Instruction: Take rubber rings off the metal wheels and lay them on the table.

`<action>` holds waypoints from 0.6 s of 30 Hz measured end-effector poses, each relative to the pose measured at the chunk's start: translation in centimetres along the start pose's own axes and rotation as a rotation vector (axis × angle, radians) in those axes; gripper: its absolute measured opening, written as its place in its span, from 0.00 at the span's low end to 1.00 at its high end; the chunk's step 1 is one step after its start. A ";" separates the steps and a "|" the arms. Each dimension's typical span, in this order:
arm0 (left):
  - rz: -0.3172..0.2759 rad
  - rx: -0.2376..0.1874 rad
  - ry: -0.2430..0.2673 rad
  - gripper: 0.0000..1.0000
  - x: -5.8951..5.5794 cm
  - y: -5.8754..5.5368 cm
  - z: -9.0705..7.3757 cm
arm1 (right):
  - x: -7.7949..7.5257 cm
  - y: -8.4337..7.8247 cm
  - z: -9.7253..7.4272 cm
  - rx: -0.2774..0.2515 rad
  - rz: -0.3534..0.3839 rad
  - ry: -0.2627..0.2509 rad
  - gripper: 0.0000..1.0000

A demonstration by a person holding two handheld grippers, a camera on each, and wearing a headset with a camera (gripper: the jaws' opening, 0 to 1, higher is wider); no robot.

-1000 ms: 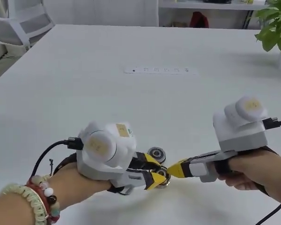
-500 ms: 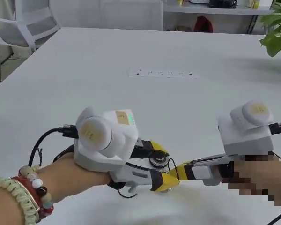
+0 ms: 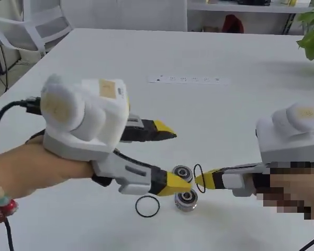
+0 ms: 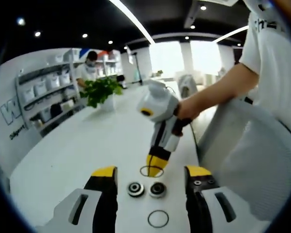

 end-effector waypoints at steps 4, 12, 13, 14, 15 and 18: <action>-0.042 -0.017 0.083 0.63 1.1 0.1 -2.6 | 0.4 0.3 -0.1 -0.012 -0.012 0.005 0.00; -0.095 -0.005 0.202 0.69 1.4 -1.4 -7.3 | 1.3 0.8 0.2 -0.018 -0.047 0.026 0.00; -0.103 -0.002 0.212 0.70 1.3 -1.6 -7.7 | 1.4 0.8 0.2 -0.018 -0.050 0.027 0.00; -0.116 0.002 0.228 0.71 1.1 -2.1 -8.3 | 1.5 0.9 0.2 -0.020 -0.054 0.030 0.00; -0.119 0.008 0.235 0.72 0.9 -2.4 -8.6 | 1.6 0.9 0.3 -0.020 -0.058 0.031 0.00; -0.119 0.053 0.275 0.74 0.4 -4.1 -9.9 | 1.6 0.8 0.4 -0.011 -0.085 0.016 0.00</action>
Point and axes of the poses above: the centre of the closed fingertips' face, and the gripper's own axes: z roughly forward along the fingers, x roughly to its left, y roughly out of its top, the point moved 2 cm from there along -z, roughly backward along the fingers, and after that the axes turned 2 degrees about -x, right-handed, at the moved point
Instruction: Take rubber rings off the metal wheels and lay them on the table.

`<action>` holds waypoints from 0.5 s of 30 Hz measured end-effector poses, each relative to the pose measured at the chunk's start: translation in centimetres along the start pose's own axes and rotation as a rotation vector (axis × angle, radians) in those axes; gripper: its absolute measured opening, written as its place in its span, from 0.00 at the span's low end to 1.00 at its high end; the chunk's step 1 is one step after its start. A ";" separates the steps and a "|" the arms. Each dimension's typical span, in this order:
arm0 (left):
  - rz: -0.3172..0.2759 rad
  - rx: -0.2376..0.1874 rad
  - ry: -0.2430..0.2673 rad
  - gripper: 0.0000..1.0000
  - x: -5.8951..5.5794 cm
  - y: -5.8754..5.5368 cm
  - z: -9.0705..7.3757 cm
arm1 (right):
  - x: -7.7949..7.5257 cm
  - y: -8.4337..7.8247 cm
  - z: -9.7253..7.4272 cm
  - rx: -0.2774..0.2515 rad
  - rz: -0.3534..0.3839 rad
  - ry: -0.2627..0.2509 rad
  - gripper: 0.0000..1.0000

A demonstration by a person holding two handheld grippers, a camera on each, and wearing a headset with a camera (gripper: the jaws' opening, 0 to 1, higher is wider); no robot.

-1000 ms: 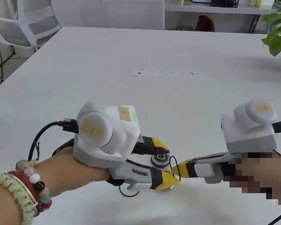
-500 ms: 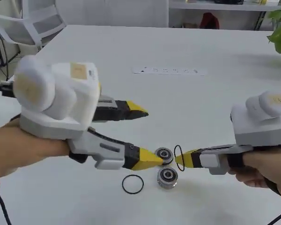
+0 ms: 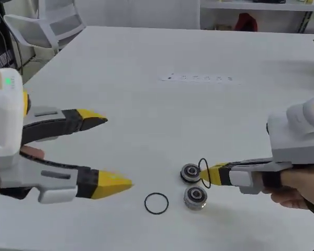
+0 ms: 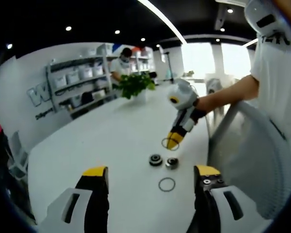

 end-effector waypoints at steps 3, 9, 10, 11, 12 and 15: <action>-0.057 0.008 0.016 0.77 -0.4 -1.1 -0.6 | 0.1 -0.1 0.2 0.008 -0.006 -0.002 0.00; -0.138 0.016 0.045 0.82 -1.7 -3.1 -0.9 | 0.6 0.1 0.4 0.007 -0.043 -0.005 0.00; -0.144 0.021 0.044 0.84 -1.9 -3.4 -0.9 | 0.6 0.2 0.4 0.006 -0.046 -0.005 0.00; -0.149 0.027 0.045 0.85 -2.0 -3.6 -0.9 | 0.6 0.2 0.5 0.006 -0.048 -0.005 0.00; -0.150 0.037 0.044 0.85 -2.2 -4.0 -0.9 | 0.6 0.2 0.5 0.004 -0.052 -0.007 0.00; -0.159 0.064 0.044 0.86 -2.4 -4.7 -0.9 | 0.7 0.2 0.7 0.008 -0.068 -0.012 0.00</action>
Point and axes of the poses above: the centre of the closed fingertips' face, and the gripper's own axes: z roughly forward along the fingers, x roughly to its left, y roughly out of its top, the point moved 2 cm from there along -z, roughly backward along the fingers, and after that the axes turned 2 degrees about -x, right-handed, at the moved point
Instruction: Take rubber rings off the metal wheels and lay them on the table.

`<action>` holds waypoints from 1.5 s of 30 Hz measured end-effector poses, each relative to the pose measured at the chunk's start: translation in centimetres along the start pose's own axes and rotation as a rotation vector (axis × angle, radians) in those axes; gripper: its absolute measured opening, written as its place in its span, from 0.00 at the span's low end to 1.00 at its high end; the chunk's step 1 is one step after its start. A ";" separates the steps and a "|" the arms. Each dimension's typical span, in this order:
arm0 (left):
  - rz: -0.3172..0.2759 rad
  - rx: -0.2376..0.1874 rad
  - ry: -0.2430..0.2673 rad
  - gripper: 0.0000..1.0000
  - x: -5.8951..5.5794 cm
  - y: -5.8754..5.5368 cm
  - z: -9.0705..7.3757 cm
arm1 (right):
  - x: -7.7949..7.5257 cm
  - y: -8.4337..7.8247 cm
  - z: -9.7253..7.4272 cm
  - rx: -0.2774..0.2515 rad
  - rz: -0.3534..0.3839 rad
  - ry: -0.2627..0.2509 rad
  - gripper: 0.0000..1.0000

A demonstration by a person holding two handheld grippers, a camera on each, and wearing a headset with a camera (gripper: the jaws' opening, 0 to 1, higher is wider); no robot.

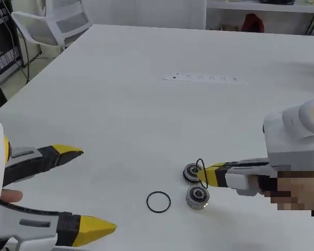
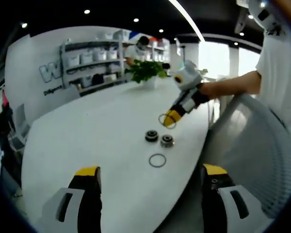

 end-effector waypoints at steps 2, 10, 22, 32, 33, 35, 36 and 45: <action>-0.014 -0.004 0.001 0.89 0.0 0.0 0.0 | 0.0 0.0 0.1 0.002 -0.008 -0.002 0.00; -0.076 -0.042 0.000 0.93 0.0 0.1 0.1 | 0.2 0.0 0.8 0.017 -0.072 -0.018 0.00; -0.099 -0.031 -0.003 0.94 -0.1 -0.3 0.2 | 1.2 -0.9 2.9 0.056 -0.198 -0.022 0.00; -0.084 -0.005 0.002 0.94 0.1 -0.8 0.3 | 1.5 -1.9 3.9 0.109 -0.264 -0.023 0.00; -0.083 -0.004 0.002 0.94 0.1 -0.8 0.4 | 1.5 -2.0 4.0 0.111 -0.268 -0.024 0.00; -0.082 -0.006 0.003 0.94 0.1 -0.8 0.4 | 1.4 -2.1 4.0 0.116 -0.276 -0.026 0.00; -0.083 -0.007 0.003 0.94 0.1 -0.8 0.4 | 1.4 -2.1 4.0 0.117 -0.277 -0.026 0.00; -0.081 0.002 0.000 0.93 0.1 -0.9 0.4 | 1.3 -2.5 4.2 0.136 -0.288 -0.029 0.00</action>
Point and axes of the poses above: the centre of the closed fingertips' face, and the gripper's own axes: z roughly forward along the fingers, x roughly to its left, y roughly out of its top, the point moved 2 cm from there along -z, roughly backward along the fingers, and after that the axes turned 2 degrees about -x, right-handed, at the moved point
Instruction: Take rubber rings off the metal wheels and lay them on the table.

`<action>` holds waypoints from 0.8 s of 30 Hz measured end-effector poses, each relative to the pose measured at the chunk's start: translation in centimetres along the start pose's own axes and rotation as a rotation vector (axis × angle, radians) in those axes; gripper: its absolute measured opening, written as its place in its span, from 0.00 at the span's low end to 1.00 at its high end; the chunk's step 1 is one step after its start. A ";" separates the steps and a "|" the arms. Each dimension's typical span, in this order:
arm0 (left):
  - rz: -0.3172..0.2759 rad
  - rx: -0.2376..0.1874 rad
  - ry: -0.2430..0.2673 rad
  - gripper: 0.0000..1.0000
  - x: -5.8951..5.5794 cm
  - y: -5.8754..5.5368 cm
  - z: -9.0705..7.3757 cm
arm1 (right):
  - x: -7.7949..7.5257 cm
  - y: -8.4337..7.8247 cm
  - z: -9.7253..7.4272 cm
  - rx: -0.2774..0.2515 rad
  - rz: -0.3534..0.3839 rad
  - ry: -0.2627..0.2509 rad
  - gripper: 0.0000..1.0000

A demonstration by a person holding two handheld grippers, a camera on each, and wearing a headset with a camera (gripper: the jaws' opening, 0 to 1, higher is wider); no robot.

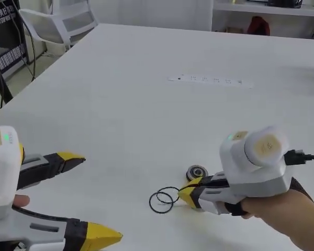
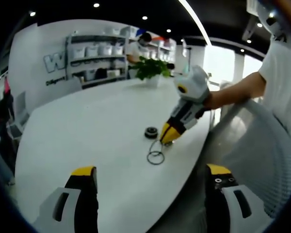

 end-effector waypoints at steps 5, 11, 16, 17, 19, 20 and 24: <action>-0.003 0.003 0.000 0.93 0.0 -0.1 0.0 | 0.0 0.0 0.0 0.001 0.006 -0.001 0.00; 0.002 0.010 -0.001 0.93 0.0 -0.1 0.0 | -0.2 -0.2 0.0 0.009 -0.003 -0.009 0.00; -0.002 0.010 0.003 0.93 0.0 -0.1 0.0 | -0.5 -0.2 0.0 0.010 -0.017 -0.027 0.05; -0.002 0.008 0.005 0.93 0.0 -0.1 0.0 | -0.5 -0.2 -0.1 0.011 -0.019 -0.030 0.05; -0.001 0.009 0.005 0.93 0.0 -0.1 0.0 | -0.6 -0.2 -0.1 0.014 -0.023 -0.033 0.05; -0.001 0.010 0.005 0.93 0.0 -0.1 0.0 | -0.6 -0.3 -0.1 0.015 -0.023 -0.034 0.05; 0.001 0.010 0.005 0.93 0.0 -0.1 0.0 | -0.8 -0.4 -0.1 0.020 -0.021 -0.038 0.06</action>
Point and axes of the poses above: the centre of the closed fingertips' face, and the gripper's own axes: z roughly forward along the fingers, x roughly to its left, y roughly out of its top, the point moved 2 cm from there along -z, roughly backward along the fingers, and after that the axes turned 2 degrees about -x, right-handed, at the moved point
